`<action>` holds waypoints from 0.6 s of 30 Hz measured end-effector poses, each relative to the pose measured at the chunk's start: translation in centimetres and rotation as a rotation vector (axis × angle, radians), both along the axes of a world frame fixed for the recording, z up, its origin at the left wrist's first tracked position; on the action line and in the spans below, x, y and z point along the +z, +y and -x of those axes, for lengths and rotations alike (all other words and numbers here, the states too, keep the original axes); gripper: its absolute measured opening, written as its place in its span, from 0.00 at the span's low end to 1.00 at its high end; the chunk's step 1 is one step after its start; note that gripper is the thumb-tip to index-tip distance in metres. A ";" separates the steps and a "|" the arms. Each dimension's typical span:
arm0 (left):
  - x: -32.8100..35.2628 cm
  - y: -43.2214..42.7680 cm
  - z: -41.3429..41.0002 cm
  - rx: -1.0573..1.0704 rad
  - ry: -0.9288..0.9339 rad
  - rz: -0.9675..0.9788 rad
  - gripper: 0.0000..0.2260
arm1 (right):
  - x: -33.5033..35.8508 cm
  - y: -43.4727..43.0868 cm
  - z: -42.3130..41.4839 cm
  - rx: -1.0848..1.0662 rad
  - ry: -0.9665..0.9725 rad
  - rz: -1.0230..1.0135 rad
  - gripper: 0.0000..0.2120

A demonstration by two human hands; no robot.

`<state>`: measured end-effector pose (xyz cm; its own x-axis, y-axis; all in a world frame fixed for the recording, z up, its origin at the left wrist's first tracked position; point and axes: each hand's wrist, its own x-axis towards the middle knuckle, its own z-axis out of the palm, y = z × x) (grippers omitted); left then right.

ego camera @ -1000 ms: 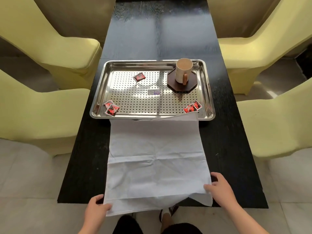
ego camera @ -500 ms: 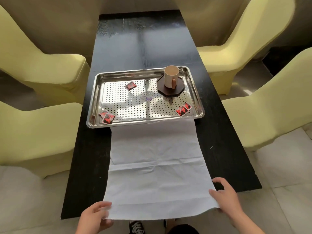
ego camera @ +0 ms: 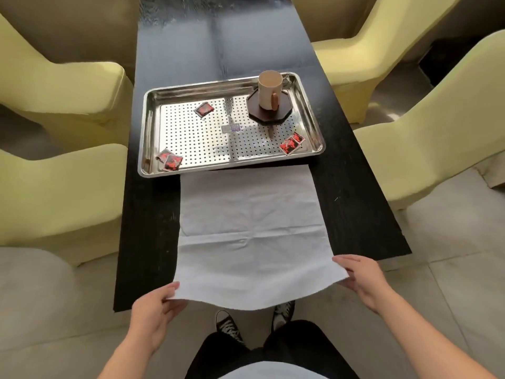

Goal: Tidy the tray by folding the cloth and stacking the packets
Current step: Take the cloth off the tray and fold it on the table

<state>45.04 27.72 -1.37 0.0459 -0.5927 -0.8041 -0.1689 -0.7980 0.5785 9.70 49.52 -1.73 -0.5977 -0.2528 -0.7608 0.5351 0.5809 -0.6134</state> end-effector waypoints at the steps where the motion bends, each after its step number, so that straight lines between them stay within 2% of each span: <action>1: 0.0 0.1 0.1 0.042 0.022 0.005 0.11 | -0.1 -0.1 0.3 -0.018 -0.032 0.038 0.12; 3: -0.2 0.3 -0.1 0.078 0.043 0.007 0.17 | -0.1 0.0 0.6 0.034 -0.049 0.076 0.19; 6: -0.8 0.1 -0.3 -0.023 -0.050 0.008 0.25 | -0.2 0.4 0.4 0.240 0.062 0.064 0.21; 8: -0.6 0.0 -0.4 -0.113 -0.135 0.048 0.22 | 0.0 0.5 0.1 0.351 0.181 0.016 0.18; 10: -0.2 0.0 -0.4 -0.188 -0.196 0.124 0.18 | 0.0 0.7 0.2 0.374 0.274 -0.018 0.15; 13: 0.4 0.1 -0.8 -0.225 -0.193 0.188 0.13 | -0.3 1.6 0.0 0.423 0.346 -0.055 0.07; 15: 0.5 0.1 -1.3 -0.262 -0.214 0.224 0.09 | -0.4 2.5 -0.3 0.469 0.354 -0.099 0.08; 18: 0.3 0.1 -2.4 -0.440 -0.286 0.335 0.08 | -0.6 3.8 -0.7 0.419 0.345 -0.134 0.11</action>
